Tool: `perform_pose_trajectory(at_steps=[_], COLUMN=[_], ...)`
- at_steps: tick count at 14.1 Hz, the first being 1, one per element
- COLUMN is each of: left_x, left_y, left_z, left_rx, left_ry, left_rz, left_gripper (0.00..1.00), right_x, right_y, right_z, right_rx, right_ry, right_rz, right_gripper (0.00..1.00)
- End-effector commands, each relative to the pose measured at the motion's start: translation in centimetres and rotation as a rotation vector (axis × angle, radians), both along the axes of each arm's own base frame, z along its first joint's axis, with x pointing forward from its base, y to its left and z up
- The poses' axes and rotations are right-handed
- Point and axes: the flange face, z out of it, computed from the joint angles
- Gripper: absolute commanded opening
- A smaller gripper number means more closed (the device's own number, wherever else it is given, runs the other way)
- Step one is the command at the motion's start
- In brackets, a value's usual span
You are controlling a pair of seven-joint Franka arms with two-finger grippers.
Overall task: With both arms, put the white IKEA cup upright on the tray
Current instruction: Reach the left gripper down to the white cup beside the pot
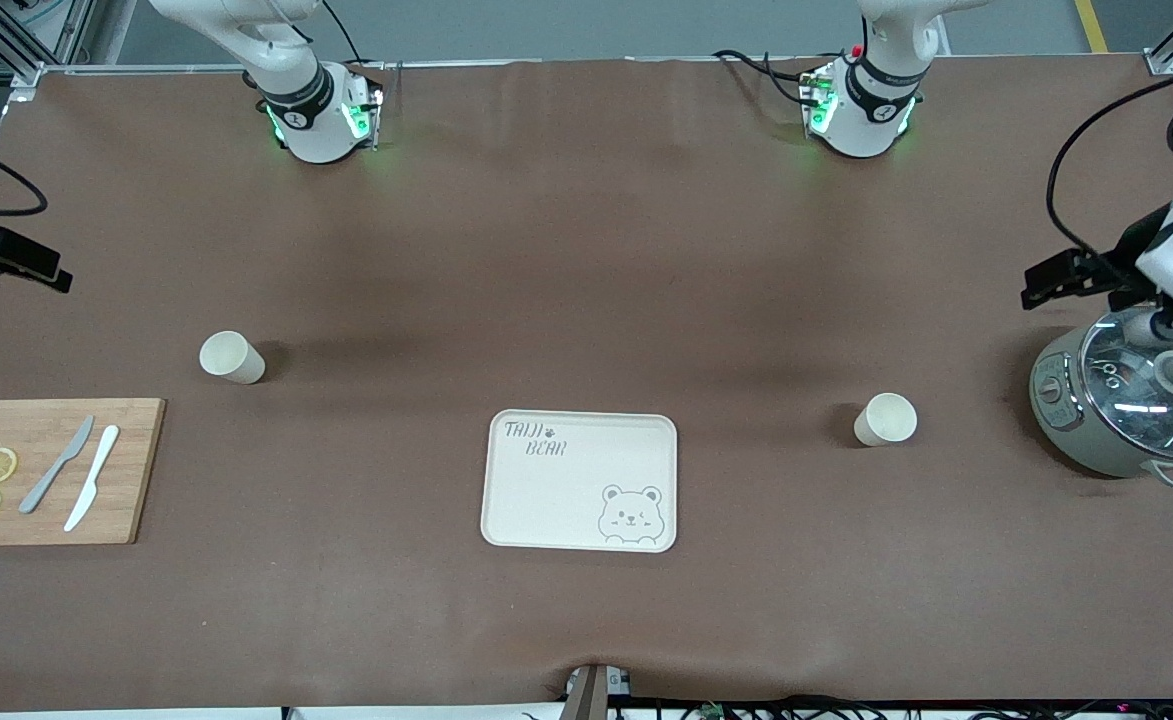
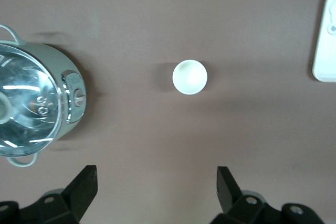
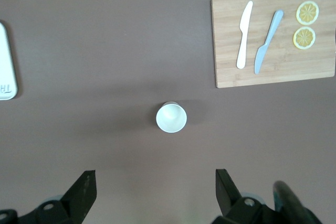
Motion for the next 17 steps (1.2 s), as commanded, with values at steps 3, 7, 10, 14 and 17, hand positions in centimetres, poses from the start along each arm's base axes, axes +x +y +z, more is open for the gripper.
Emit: perform_pose_trajectory(at_steps=[3,7,10,14,17], left_x=[-0.1,1.0,2.8,3.0,2.7], left_y=[-1.4,-2.5,-2.4,-2.0,-1.4], left_z=[-7.3,-17.0,-23.0,-29.1,-30.2], left_rx=[-0.005,-0.043,-0.082,-0.104,-0.102], left_ry=[-0.068,-0.158,-0.187,-0.173,-0.155], left_rz=[0.028,0.065,0.081,0.094,0.100], left_gripper=[1.00,1.00,1.00,0.98,0.89], right_x=[0.3,2.4,2.8,3.5,3.6], right_y=[-0.5,1.5,2.3,1.7,2.2], right_z=[0.4,-1.4,-1.8,-3.4,-3.3], right_rx=[0.011,-0.003,-0.006,-0.012,-0.044], right_ry=[-0.008,-0.032,-0.034,-0.019,-0.020], right_rz=[-0.008,0.038,0.057,0.036,0.054], right_gripper=[1.00,1.00,1.00,1.00,1.00])
